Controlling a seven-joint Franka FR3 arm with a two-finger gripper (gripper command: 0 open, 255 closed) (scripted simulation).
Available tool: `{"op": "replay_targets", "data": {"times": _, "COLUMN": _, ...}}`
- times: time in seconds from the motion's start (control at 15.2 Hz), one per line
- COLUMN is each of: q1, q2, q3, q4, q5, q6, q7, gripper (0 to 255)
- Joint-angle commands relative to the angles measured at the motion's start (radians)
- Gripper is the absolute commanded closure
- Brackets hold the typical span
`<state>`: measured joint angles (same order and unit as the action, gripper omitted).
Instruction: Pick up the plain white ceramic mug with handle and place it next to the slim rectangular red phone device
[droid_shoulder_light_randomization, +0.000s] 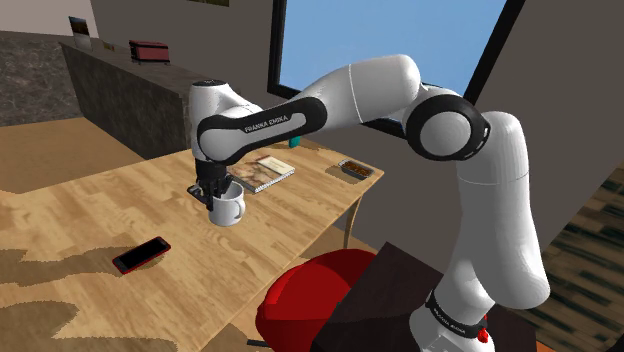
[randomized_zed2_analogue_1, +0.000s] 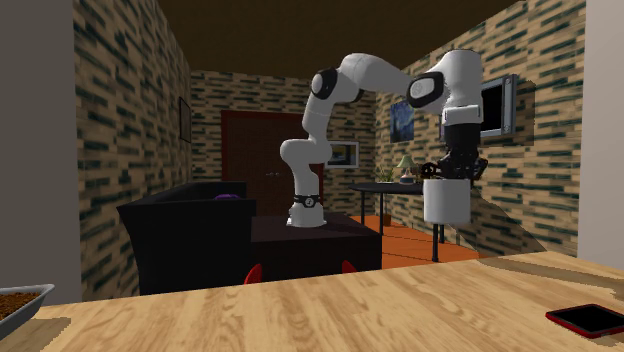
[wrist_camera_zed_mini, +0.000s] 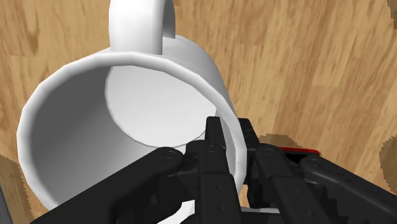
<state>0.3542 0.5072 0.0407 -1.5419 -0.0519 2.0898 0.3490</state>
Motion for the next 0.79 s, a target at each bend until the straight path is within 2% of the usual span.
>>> {"op": "replay_targets", "data": {"times": 0.0, "q1": 0.004, "q2": 0.014, "q3": 0.000, "q4": -0.001, "q5": -0.002, "q6": 0.015, "q7": 0.006, "gripper": 255}}
{"op": "replay_targets", "data": {"times": 0.73, "q1": 0.005, "q2": 0.081, "q3": -0.003, "q4": -0.049, "q5": -0.007, "q6": 0.130, "q7": 0.011, "gripper": 255}}
